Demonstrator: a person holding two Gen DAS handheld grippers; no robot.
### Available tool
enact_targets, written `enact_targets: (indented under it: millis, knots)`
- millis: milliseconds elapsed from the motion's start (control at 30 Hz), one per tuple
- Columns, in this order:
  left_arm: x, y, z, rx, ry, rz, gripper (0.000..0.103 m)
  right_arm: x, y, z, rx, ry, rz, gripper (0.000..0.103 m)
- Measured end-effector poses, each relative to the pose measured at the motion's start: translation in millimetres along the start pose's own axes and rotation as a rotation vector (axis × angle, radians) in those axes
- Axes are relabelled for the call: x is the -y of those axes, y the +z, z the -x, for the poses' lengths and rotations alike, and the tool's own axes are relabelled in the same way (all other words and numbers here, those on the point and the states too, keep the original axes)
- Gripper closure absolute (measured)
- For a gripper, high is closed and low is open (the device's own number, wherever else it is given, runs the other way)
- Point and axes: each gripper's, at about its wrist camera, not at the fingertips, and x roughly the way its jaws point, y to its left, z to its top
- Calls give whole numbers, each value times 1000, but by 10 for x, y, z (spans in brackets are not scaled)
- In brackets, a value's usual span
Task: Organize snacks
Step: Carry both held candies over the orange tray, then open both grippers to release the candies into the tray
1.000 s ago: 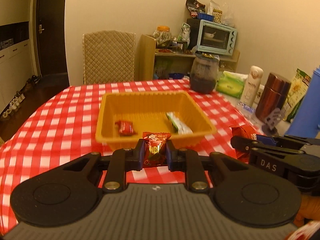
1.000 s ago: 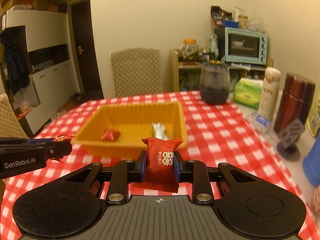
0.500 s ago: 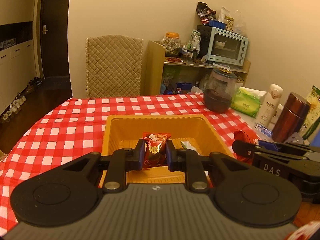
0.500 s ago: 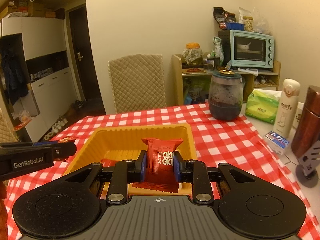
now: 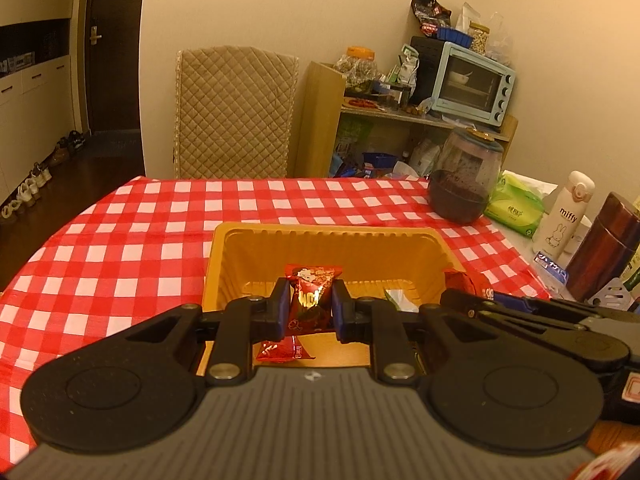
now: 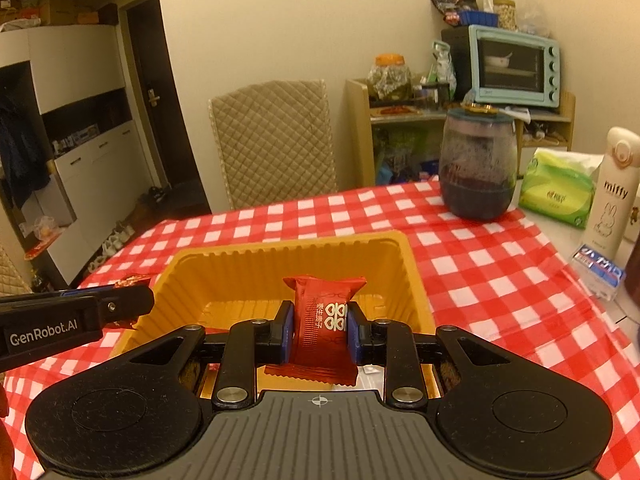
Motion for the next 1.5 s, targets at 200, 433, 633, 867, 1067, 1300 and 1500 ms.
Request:
enact_targets:
  millis: [200,433,633,867,1067,1300,1500]
  knots:
    - [-1,28,-121,-16,-19,1,83,16,-1,-81,-7,1,-9,76]
    - [-114,11,-106,-20,14,16,76,63,1,-74,-8,5,-41,76]
    - [-220,26,-62,-11,31,43,76,33,16,-54,-1,27,-53,76]
    - [-216,6,-62,-13,31,33,75,16,12,-69,4,51,-70,75]
    - [-217,-11,-67,-20,31,28,73,96,28,-62,37,65,-142,43]
    - [-207,-21,-60,-21,34,20,72,207,54,23,56,40,-184,43]
    - [-182,-48,-53,-27,33,8,72,184,38,55,45,32,-172,43]
